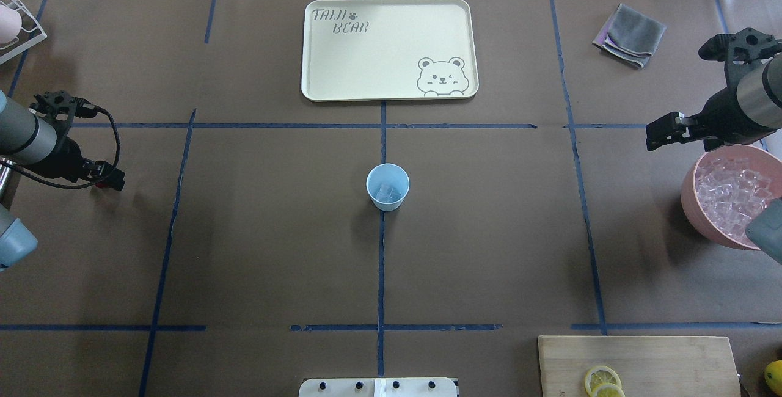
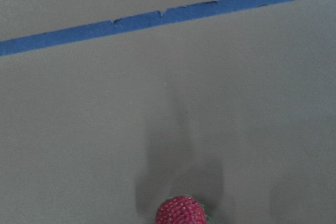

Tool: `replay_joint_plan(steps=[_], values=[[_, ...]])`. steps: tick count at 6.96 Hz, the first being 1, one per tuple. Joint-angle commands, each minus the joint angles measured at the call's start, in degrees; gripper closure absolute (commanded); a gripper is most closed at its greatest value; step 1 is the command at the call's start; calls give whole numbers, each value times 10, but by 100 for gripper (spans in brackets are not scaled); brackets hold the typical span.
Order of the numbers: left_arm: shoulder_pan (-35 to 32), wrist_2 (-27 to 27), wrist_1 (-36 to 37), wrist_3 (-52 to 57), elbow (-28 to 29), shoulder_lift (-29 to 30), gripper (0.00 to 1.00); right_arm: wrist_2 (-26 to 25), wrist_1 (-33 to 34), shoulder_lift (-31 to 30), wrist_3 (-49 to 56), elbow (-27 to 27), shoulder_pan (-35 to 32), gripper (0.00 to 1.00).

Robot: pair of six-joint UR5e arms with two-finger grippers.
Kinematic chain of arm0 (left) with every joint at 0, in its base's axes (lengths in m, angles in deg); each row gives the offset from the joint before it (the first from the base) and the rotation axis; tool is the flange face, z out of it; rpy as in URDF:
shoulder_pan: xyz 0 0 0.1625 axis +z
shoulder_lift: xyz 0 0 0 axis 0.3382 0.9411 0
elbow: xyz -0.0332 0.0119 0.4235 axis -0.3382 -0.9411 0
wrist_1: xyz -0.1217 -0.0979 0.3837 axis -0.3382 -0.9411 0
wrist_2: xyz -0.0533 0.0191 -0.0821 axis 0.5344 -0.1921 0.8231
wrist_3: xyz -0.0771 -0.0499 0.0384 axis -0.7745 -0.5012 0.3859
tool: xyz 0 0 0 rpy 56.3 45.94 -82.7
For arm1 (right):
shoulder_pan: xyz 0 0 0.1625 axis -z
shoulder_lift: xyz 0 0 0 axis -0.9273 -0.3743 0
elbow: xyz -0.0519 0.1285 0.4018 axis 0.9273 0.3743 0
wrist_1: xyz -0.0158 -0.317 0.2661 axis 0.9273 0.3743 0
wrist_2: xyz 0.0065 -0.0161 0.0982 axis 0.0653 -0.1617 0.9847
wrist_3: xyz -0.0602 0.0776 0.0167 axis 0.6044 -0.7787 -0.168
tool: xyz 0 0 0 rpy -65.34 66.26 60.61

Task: Mash ice and strawberries in cup
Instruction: 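Lower the left gripper onto the red strawberry and grasp it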

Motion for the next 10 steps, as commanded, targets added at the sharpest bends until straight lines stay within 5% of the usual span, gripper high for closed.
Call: replay_joint_plan(steps=[1, 3, 4, 7, 10], values=[[0, -15, -1, 0, 0, 0, 14, -1, 0, 0, 0, -2, 0, 0], [0, -16, -1, 0, 0, 1, 14, -2, -1, 1, 0, -3, 0, 0], [0, -16, -1, 0, 0, 1, 24, -2, -1, 1, 0, -3, 0, 0], [0, -16, -1, -1, -5, 2, 97, -3, -1, 0, 0, -1, 1, 0], [-2, -9, 7, -66, -90, 43, 100, -1, -1, -1, 2, -3, -5, 0]])
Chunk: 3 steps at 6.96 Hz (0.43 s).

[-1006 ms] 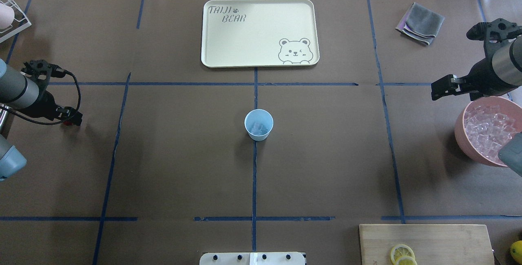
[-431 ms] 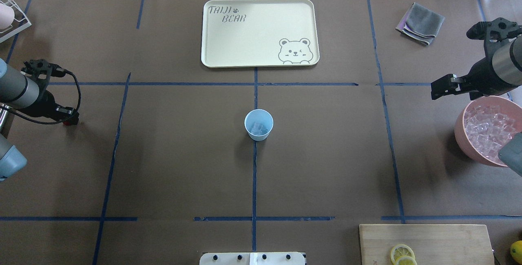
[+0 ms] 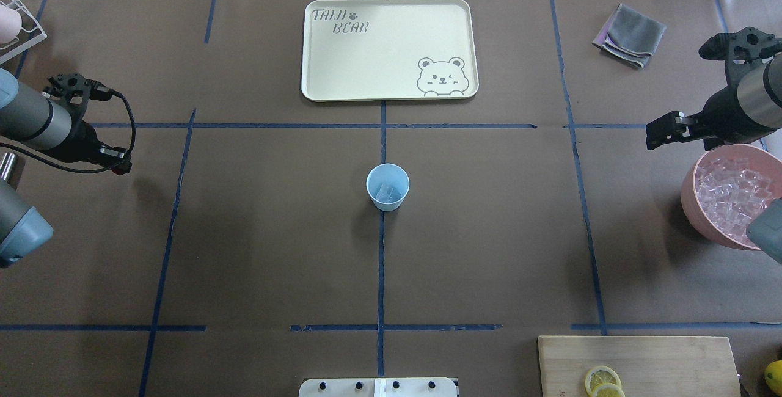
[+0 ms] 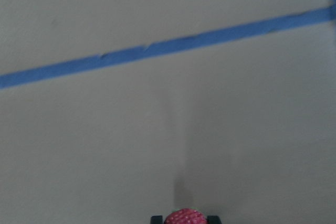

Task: Mash ice and strawberries in cup
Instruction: 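Carry the strawberry over the blue cup and release it inside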

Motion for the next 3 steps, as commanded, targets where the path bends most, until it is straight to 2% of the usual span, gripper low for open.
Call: replay_joint_plan(steps=[1, 2, 3], values=[[1, 20, 4, -108, -76, 31, 100, 2, 1, -2, 16, 3, -9, 0], [6, 54, 3, -176, -98, 62, 100, 3, 2, -8, 51, 11, -19, 0], [33, 64, 3, -254, -101, 111, 100, 5, 2, -9, 77, 19, -31, 0]])
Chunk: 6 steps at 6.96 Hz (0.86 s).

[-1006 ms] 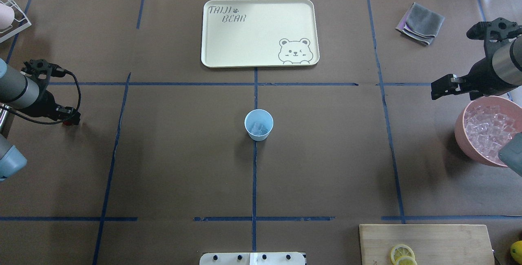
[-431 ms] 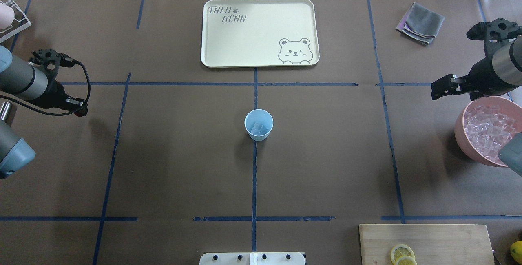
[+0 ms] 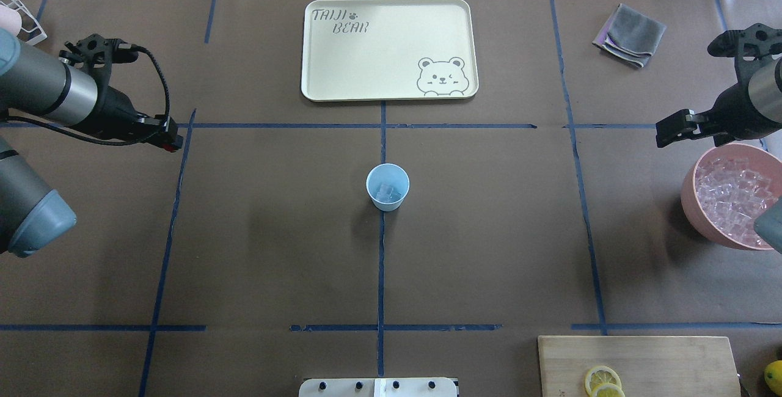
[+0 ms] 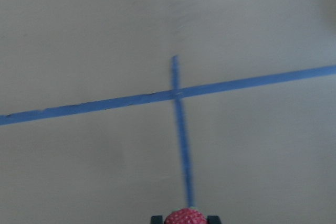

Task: Mash ice and strawberries in cup
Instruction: 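Carry the strawberry over the blue cup and release it inside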

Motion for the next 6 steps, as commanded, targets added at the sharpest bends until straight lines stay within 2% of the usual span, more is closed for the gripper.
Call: replay_joint_plan(steps=[1, 3, 4, 6], values=[[81, 10, 1, -150, -3, 95, 100, 7, 0, -3, 42, 16, -21, 0], [144, -74, 2, -214, 31, 174, 100, 7, 0, -3, 63, 30, -27, 0], [162, -112, 2, -229, 72, 223, 100, 8, 0, -2, 63, 31, -27, 0], [175, -130, 0, -230, 119, 263, 100, 11, 0, -3, 63, 31, -27, 0]])
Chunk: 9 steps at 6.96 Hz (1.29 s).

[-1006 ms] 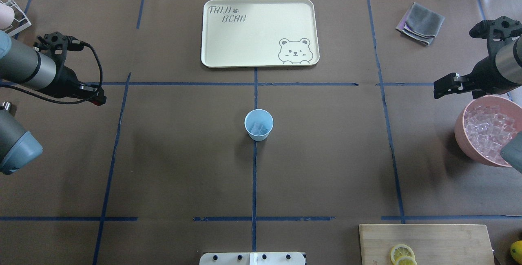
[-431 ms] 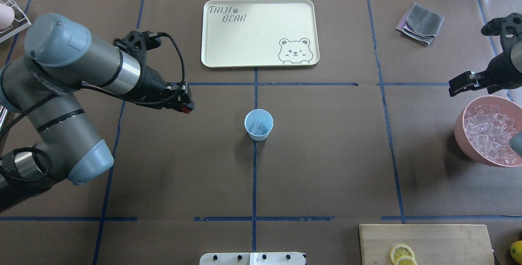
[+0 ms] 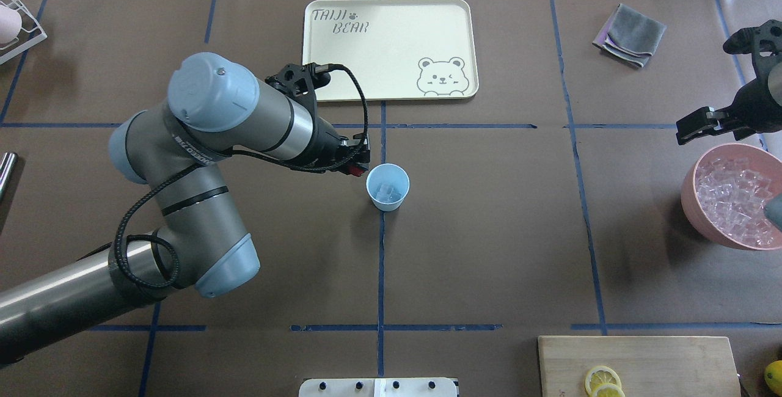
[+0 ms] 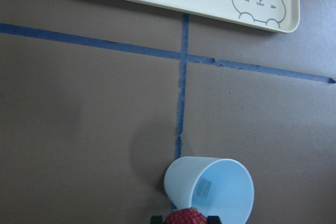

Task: Mash ice and strawberries in cup
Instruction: 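Carry the strawberry over the blue cup and release it inside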

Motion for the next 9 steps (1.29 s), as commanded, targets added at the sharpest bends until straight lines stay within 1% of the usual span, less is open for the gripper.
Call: replay_joint_plan(steps=[1, 2, 3, 4, 5, 6, 7, 8, 9], values=[[18, -38, -3, -2, 41, 37, 99, 1, 0, 1, -1, 0, 0, 0], [19, -40, -3, -1, 38, 33, 91, 1, 0, 1, -1, 0, 0, 0], [21, -40, -3, -1, 37, 33, 63, 2, 0, 0, -1, 0, 0, 0], [21, -42, -3, 0, 37, 31, 17, 6, -1, -1, -1, -2, -1, 0], [21, -42, -3, 1, 37, 30, 5, 17, 0, -1, -1, -2, -3, 0], [21, -42, -3, 0, 36, 30, 1, 22, -1, -1, -1, -2, -6, 0], [19, -42, -2, -2, 27, 27, 1, 22, 0, -1, 0, -2, -10, 0], [14, -40, 0, 1, -23, -31, 1, 25, 0, -1, 2, -2, -18, 0], [-11, -35, 1, 16, -75, -105, 1, 26, 0, -2, 9, -1, -20, 0]])
